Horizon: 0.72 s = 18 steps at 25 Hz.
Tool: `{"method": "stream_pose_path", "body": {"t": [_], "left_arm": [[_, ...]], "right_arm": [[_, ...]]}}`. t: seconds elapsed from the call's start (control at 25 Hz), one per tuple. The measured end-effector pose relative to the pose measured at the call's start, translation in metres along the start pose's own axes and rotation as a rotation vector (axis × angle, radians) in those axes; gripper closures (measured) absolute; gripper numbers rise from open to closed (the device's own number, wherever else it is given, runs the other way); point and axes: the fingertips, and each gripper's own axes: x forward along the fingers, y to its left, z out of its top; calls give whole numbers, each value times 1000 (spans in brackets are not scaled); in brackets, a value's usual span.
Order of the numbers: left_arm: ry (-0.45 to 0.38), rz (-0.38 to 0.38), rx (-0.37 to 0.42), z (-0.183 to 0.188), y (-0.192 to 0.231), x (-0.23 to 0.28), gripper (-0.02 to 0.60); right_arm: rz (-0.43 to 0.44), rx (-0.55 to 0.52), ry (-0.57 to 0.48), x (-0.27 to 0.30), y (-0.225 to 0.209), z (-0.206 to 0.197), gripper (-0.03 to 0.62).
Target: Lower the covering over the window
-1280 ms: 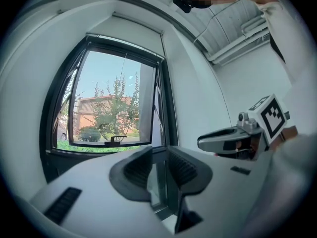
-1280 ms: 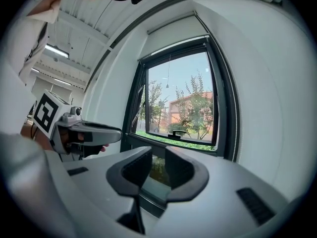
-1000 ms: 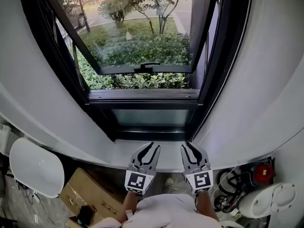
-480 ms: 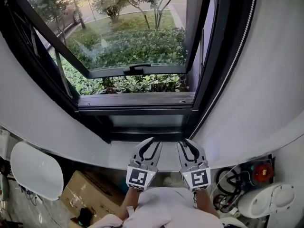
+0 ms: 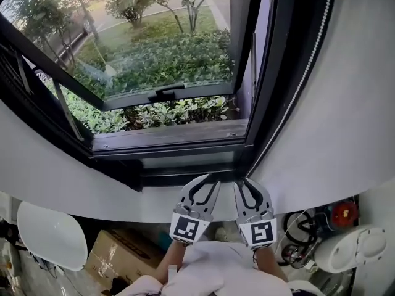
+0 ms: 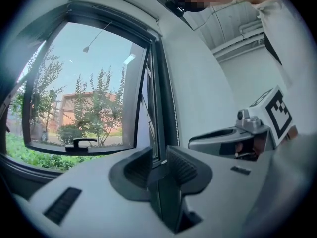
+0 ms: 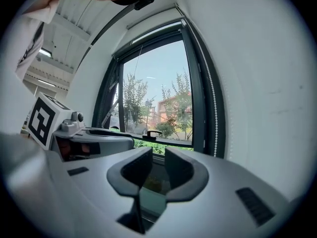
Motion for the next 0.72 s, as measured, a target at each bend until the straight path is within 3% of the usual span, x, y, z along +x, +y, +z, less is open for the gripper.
{"method": "stream_pose_path", "body": {"t": [0.12,0.44,0.72], "left_arm": [[-15,-73,5,2,-5,18,483],[-52,-270,24,6,-23,60,483],[-76,-365,7,10,-36,87,482]], "right_arm": [[-55,-5,-41,3,-10,11,523],[-226,-4,-7,2,-29,5,525],[-330,7,8,-3,-47,4,526]]}}
